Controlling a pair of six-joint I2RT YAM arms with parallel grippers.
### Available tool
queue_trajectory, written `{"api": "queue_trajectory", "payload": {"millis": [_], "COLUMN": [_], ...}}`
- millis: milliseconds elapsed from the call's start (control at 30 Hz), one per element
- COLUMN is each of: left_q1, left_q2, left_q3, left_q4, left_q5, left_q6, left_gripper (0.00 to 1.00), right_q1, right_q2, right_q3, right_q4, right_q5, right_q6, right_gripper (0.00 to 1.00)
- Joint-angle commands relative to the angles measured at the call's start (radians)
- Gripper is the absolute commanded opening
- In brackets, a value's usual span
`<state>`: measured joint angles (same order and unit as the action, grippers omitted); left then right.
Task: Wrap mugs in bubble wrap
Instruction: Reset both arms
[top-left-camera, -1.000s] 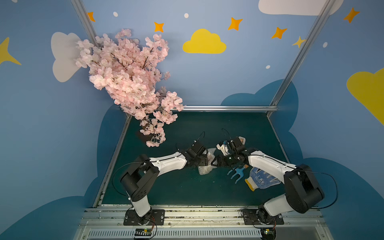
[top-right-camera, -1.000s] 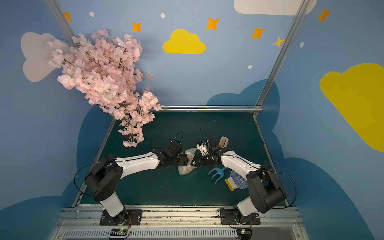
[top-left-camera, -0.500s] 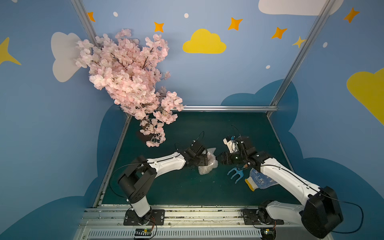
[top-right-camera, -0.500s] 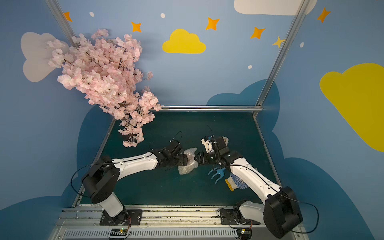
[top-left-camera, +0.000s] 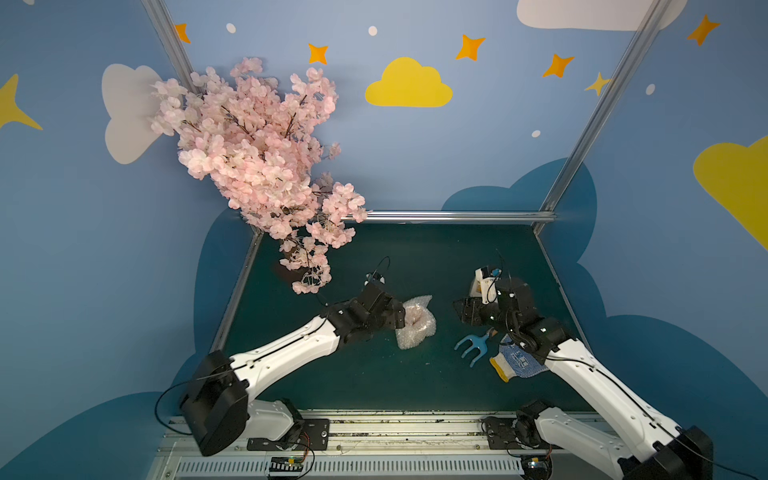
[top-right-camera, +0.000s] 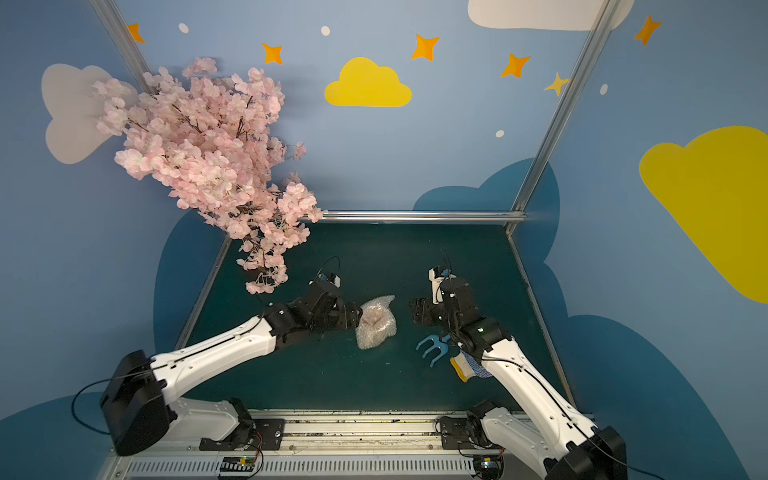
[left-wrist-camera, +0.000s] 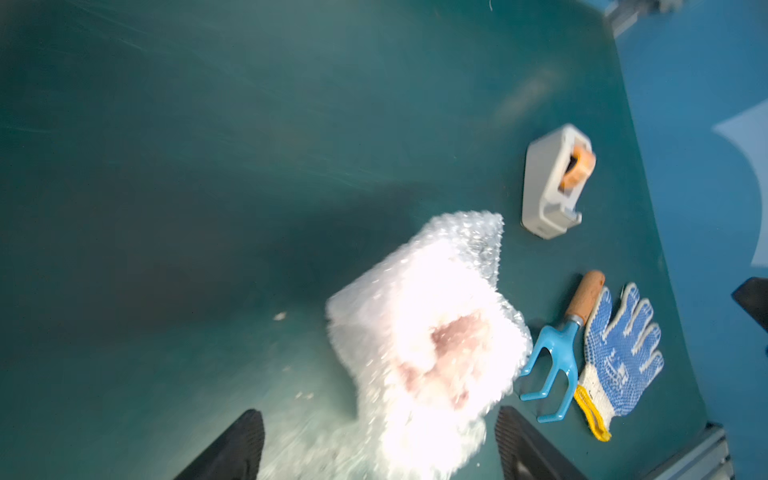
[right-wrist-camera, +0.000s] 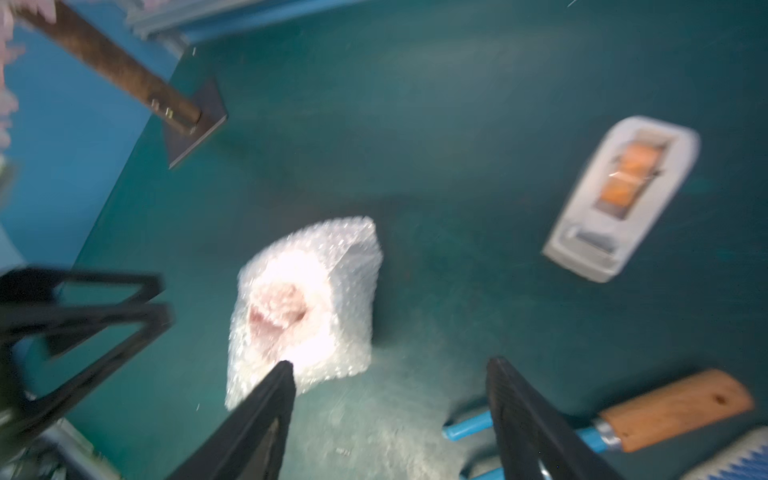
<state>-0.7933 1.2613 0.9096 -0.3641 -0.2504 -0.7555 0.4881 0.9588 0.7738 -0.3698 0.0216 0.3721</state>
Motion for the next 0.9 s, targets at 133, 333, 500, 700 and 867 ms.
{"api": "queue_trajectory", "payload": {"millis": [133, 333, 500, 700, 867], "left_q1": [0.147, 0.321, 0.521, 0.693, 0.794], "left_q2": [-0.398, -0.580, -0.602, -0.436, -0.180], "left_q3": [-0.231, -0.596, -0.699, -0.776, -0.758], "left_q4": [-0.001, 0.524, 0.631, 0.861, 1.141], "left_q5": [-0.377, -0.425, -0.312, -0.153, 0.011], "left_q6": [0.122, 0.589, 0.702, 0.699, 0.709], "left_gripper": [0.95, 1.00, 1.00, 0.99, 0.99], "right_q1": [-0.067, -0.237, -0.361, -0.449, -0.474], "right_q2": [-0.049, 0.046, 0.227, 0.403, 0.499], "right_q3": [-0.167, -0.253, -0.287, -0.315, -0.337], "right_q4": [0.239, 0.449, 0.610, 0.901, 1.079], "right_q5": [0.394, 0.338, 0.262, 0.163, 0.097], "right_q6": [-0.180, -0.287, -0.325, -0.291, -0.308], "right_gripper": [0.69, 0.95, 0.98, 0.98, 0.98]}}
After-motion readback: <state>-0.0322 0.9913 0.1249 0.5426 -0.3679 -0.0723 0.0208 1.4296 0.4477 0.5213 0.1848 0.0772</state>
